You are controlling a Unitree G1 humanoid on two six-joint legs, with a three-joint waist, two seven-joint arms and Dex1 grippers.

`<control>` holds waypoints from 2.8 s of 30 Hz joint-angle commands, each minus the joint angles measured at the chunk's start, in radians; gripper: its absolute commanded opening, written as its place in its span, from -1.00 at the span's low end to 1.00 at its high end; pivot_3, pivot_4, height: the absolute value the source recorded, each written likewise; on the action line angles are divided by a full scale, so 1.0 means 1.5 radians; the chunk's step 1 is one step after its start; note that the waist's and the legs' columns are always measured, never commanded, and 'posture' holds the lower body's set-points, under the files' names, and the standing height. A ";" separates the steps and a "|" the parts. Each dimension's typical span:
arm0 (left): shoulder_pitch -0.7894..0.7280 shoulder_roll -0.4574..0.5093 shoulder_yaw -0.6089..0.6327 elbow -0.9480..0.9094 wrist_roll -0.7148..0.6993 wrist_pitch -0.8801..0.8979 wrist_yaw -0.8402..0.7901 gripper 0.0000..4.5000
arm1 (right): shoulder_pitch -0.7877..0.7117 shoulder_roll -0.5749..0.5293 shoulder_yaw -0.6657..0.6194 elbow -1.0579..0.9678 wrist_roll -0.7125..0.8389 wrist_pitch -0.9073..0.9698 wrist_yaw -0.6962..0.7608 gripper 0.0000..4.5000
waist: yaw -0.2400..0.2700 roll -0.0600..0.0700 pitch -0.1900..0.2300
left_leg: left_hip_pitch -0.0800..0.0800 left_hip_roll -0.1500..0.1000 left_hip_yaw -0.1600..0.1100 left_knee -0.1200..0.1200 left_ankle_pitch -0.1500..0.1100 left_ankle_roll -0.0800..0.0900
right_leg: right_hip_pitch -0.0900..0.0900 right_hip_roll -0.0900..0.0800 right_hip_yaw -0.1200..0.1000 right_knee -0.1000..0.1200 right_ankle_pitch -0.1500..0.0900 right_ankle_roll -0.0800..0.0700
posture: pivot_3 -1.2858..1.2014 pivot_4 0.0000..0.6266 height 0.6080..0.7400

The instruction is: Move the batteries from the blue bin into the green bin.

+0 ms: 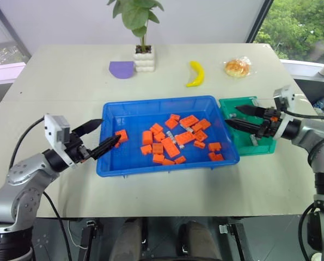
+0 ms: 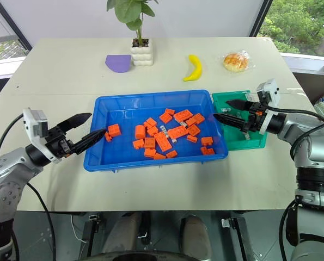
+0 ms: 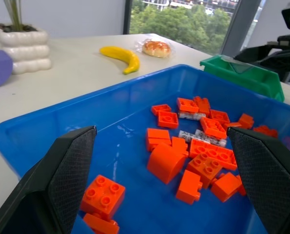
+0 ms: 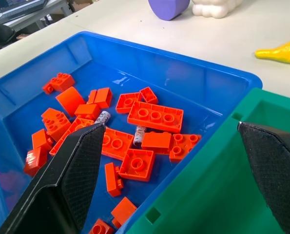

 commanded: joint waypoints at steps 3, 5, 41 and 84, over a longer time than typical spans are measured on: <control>0.000 0.011 -0.001 -0.010 0.008 -0.001 -0.005 1.00 | 0.001 -0.008 -0.017 -0.026 0.015 -0.003 -0.004 0.99 | 0.000 0.000 0.000 | 0.000 0.000 0.000 0.000 0.000 0.000 | 0.000 0.000 0.000 0.000 0.000 0.000 | 0.03 -0.52 0.99; 0.002 0.013 -0.001 -0.011 0.005 0.003 -0.010 1.00 | 0.002 -0.009 -0.017 -0.027 0.015 -0.004 -0.005 0.99 | 0.000 0.000 0.000 | 0.000 0.000 0.000 0.000 0.000 0.000 | 0.000 0.000 0.000 0.000 0.000 0.000 | 0.03 -0.52 0.99; -0.017 0.016 -0.002 -0.002 0.011 -0.005 -0.006 1.00 | -0.150 0.074 0.057 -0.087 0.035 0.059 -0.066 0.99 | -0.005 0.000 0.000 | 0.000 0.001 0.000 0.000 0.000 0.000 | -0.001 0.001 0.000 0.000 0.000 0.000 | 0.03 -0.52 0.99; 0.003 0.031 -0.056 -0.110 0.043 -0.018 -0.005 1.00 | -0.227 0.208 0.337 -0.049 -0.093 0.299 -0.182 0.99 | -0.002 0.000 0.000 | 0.000 0.000 0.000 -0.001 0.000 0.000 | -0.001 0.000 0.000 0.000 0.000 0.000 | 0.03 -0.52 0.99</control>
